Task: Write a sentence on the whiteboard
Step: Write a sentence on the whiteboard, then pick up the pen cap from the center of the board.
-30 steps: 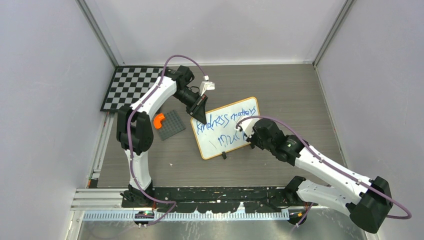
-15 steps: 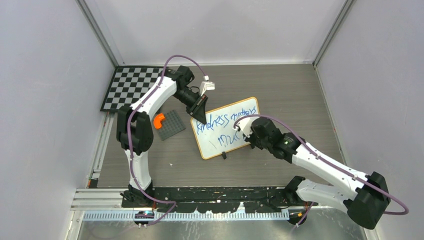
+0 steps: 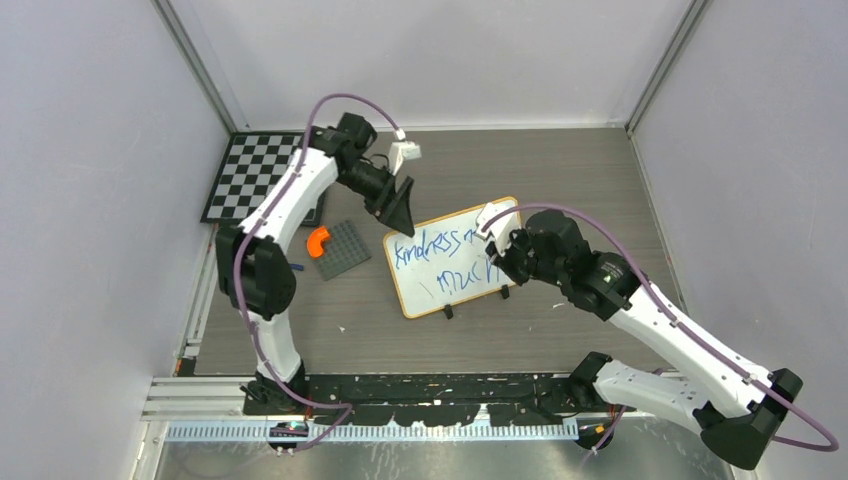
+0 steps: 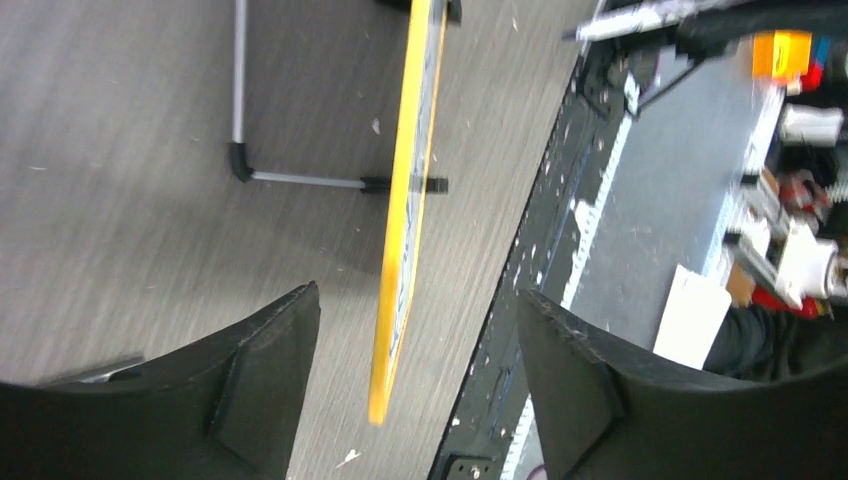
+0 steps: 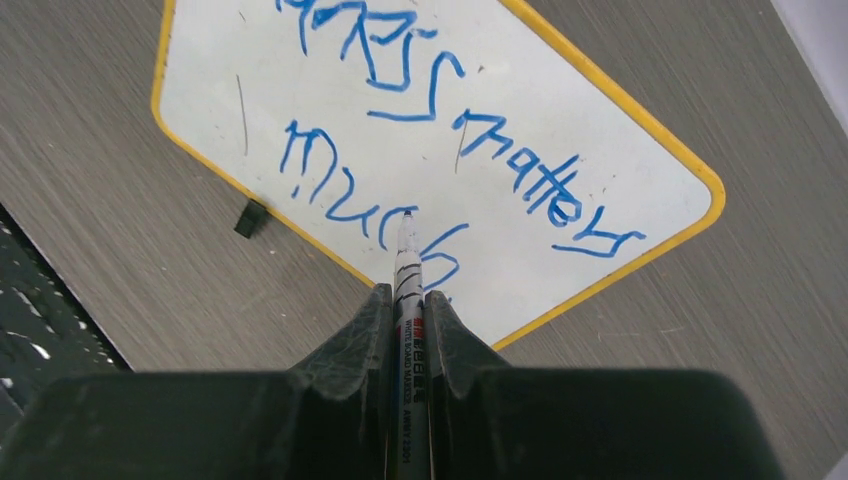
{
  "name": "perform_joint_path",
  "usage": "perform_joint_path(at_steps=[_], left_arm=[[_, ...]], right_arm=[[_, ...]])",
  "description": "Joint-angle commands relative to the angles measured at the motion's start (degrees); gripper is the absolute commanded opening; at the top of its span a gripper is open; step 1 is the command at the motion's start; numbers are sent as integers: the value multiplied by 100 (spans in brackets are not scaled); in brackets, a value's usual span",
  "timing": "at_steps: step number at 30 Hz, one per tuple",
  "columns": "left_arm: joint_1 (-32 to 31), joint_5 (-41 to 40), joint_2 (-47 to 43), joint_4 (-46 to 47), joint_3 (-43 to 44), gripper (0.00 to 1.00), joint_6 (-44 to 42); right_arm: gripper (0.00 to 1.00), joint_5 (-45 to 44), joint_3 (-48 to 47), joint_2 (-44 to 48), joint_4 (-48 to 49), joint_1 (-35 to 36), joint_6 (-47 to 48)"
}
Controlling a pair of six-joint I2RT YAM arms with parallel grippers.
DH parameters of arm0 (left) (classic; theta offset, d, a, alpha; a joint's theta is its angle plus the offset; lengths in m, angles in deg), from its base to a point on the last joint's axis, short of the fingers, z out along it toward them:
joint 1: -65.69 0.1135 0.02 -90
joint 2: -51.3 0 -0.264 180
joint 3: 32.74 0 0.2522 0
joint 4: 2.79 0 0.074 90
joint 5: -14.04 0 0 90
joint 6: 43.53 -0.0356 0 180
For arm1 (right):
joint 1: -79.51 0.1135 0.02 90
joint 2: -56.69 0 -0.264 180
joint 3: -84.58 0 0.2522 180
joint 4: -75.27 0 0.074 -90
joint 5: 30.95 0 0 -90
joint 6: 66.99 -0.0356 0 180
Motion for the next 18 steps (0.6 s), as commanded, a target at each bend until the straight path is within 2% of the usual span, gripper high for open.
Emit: perform_joint_path(at_steps=[1, 4, 7, 9, 13, 16, 18], left_arm=[[712, 190, -941, 700, 320, 80, 662], [1402, 100, -1343, 1005, 93, 87, 741], [2217, 61, -1635, 947, -198, 88, 578], [2809, 94, -1778, 682, -449, 88, 96], [3860, -22, -1734, -769, -721, 83, -2093], [4462, -53, -1137, -2196, -480, 79, -3662], [4641, -297, -745, -2678, -365, 76, -4343]], right_arm=[[0, 355, -622, -228, -7, -175, -562], [0, 638, -907, -374, -31, -385, -905], [0, 867, -1193, -533, -69, -580, -1193], [0, 1082, -1417, -639, -170, -682, -1356], [0, 1744, -1515, -778, -250, -875, -1683], [0, 2195, -1511, -857, -253, -951, -1831], [0, 2502, -1529, -925, -259, -983, -1903]])
